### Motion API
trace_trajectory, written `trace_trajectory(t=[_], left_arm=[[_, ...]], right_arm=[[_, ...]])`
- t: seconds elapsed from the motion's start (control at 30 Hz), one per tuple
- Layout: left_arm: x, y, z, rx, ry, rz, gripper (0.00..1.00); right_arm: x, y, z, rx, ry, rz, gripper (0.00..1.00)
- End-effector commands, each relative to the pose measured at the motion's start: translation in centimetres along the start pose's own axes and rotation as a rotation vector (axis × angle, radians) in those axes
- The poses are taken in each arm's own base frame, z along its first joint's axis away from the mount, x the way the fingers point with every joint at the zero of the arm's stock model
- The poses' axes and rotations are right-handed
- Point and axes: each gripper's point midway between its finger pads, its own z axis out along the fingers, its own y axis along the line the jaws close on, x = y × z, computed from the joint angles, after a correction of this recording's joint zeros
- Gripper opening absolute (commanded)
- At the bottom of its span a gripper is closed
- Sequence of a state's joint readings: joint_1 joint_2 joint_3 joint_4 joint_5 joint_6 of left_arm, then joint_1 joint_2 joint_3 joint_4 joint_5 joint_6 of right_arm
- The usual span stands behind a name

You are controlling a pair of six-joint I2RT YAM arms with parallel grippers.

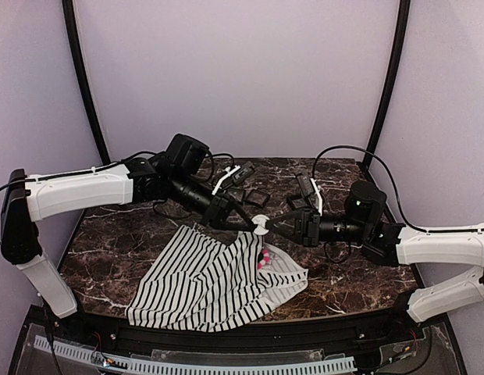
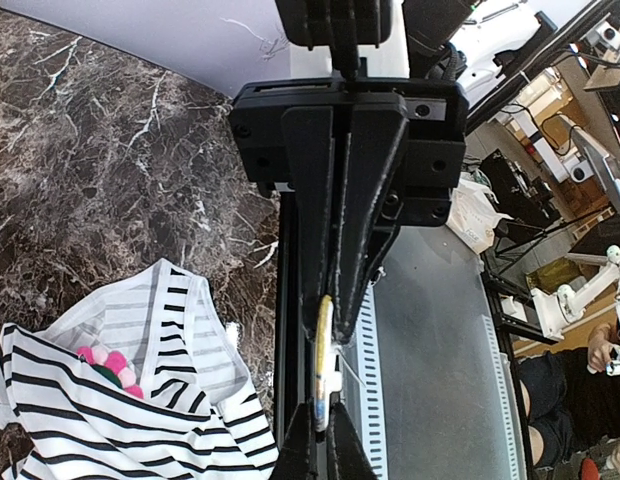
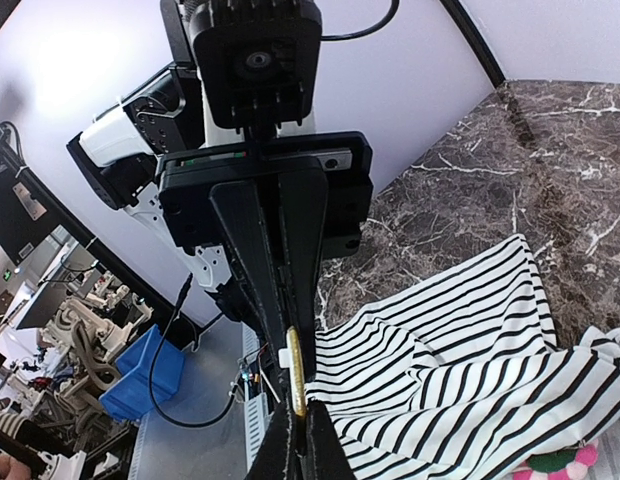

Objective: Remove the brooch from the garment
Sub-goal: Pass from the right arm to the left, then close the brooch securely.

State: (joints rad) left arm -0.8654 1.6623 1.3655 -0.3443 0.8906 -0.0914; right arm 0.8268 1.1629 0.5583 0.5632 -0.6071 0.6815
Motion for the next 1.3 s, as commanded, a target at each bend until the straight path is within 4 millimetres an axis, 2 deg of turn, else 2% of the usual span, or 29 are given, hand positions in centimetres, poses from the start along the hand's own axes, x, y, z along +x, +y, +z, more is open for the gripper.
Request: trace_trajectory(t=[0.0, 0.07, 0.17, 0.27, 0.4, 0.53, 1.03, 1.27], left_arm=[[-0.3, -0.5, 0.0, 0.022, -0.01, 0.021, 0.01], [-0.2, -0.5, 0.0, 0.021, -0.009, 0.021, 0.01], [-0.3, -0.4, 0.0, 0.017, -0.01, 0.018, 0.01], [-0.3, -0.3, 0.0, 0.011, -0.011, 0.015, 0.01], [-0.3, -0.2, 0.0, 0.006, -0.011, 0.014, 0.01], [-0.3, -0.2, 0.0, 0.004, -0.011, 0.011, 0.01], [-0.4, -0.3, -0.1, 0.004, -0.012, 0.016, 0.01], [-0.4, -0.3, -0.1, 0.004, -0.011, 0.016, 0.01]], right_arm=[[-1.0, 1.1, 0.3, -0.04, -0.018, -0.032, 0.12], [-0.9, 1.2, 0.3, -0.04, -0.013, -0.034, 0.22], [-0.7, 1.2, 0.3, -0.041, -0.004, -0.038, 0.31], [-0.7, 1.4, 0.3, -0.042, -0.001, -0.048, 0.35], [-0.3, 1.2, 0.5, -0.028, 0.014, -0.058, 0.36], [0.1, 0.8, 1.0, 0.001, 0.037, -0.067, 0.35], [-0.1, -0.1, 1.6, 0.046, 0.026, -0.056, 0.2], [0.0, -1.5, 2.0, 0.114, 0.038, -0.028, 0.13]])
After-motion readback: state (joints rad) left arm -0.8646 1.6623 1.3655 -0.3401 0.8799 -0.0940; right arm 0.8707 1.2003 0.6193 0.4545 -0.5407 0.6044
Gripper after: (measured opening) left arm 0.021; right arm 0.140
